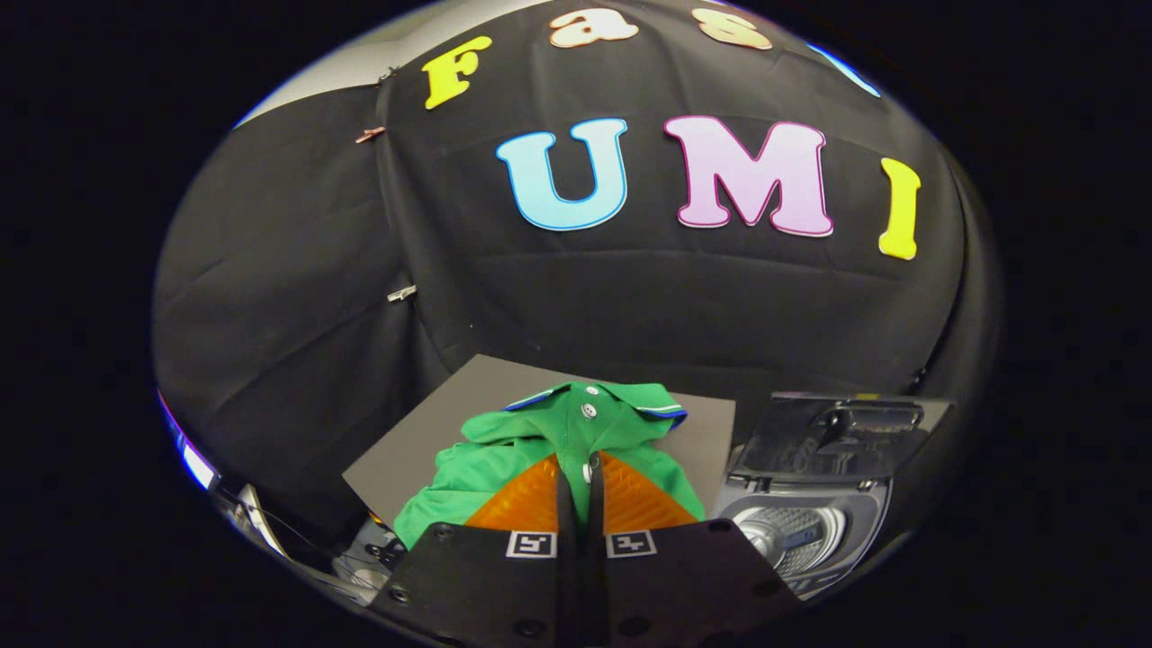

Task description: Put the clothes into the washing machine and then close the washing machine lid.

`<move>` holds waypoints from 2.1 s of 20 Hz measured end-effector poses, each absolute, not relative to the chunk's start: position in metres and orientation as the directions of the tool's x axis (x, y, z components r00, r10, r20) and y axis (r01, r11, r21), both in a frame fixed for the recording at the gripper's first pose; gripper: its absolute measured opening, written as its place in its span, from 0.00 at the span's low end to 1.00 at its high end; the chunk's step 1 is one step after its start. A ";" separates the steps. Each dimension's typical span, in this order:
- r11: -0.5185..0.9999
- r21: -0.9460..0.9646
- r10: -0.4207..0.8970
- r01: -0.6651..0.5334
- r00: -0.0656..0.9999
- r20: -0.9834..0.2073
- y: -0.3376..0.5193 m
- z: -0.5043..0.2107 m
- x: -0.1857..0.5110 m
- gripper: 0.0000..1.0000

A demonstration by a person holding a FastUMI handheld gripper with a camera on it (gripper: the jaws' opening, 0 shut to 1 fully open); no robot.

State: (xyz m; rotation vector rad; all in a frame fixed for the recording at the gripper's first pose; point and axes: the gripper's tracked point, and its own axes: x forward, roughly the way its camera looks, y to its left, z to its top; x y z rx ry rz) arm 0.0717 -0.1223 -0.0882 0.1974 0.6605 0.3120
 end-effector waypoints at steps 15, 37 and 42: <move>0.918 0.368 0.337 -0.147 0.776 -0.533 -0.347 -0.089 0.070 0.05; 0.976 0.207 0.201 -0.069 0.652 -0.731 -0.403 -0.312 0.080 0.05; 0.978 0.207 0.186 -0.037 0.611 -0.770 -0.401 -0.333 0.075 0.05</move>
